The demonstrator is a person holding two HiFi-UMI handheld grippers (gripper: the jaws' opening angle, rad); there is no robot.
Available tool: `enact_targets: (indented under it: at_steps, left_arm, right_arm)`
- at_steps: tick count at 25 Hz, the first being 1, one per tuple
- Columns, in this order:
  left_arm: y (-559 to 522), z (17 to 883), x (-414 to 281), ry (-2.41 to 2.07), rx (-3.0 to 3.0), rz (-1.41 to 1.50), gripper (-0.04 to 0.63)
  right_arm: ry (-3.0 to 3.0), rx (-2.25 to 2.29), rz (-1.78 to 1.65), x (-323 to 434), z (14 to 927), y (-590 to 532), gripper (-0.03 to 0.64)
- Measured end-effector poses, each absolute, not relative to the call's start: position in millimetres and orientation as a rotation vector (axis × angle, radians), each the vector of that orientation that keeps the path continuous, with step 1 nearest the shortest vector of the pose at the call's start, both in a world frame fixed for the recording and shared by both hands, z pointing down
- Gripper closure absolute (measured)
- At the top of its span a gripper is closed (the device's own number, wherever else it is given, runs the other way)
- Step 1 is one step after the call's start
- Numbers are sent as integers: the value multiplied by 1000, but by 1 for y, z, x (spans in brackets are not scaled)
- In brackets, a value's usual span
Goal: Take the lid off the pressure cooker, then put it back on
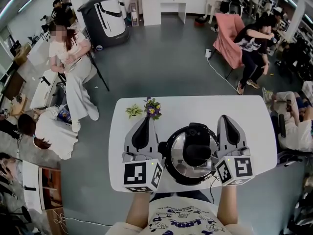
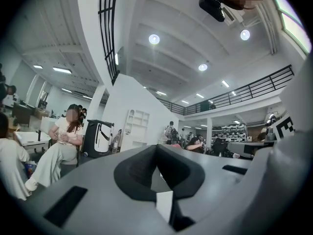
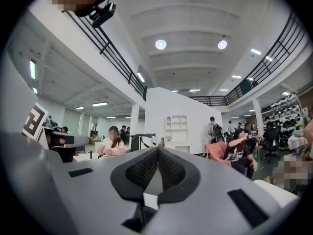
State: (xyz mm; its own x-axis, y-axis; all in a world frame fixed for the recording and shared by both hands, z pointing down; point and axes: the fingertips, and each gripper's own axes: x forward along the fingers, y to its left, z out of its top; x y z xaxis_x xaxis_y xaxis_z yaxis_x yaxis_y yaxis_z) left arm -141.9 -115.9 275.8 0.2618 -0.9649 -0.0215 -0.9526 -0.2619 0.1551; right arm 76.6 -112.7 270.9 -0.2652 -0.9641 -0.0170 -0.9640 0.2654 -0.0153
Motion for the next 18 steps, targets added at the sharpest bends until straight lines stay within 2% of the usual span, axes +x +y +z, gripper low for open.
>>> enact_targets:
  at_steps: [18]
  left_arm:
    - [-113,276,-139,-1825,2402,-163,581]
  right_arm:
    - [2515,-1882,-35,71,276,-113,603]
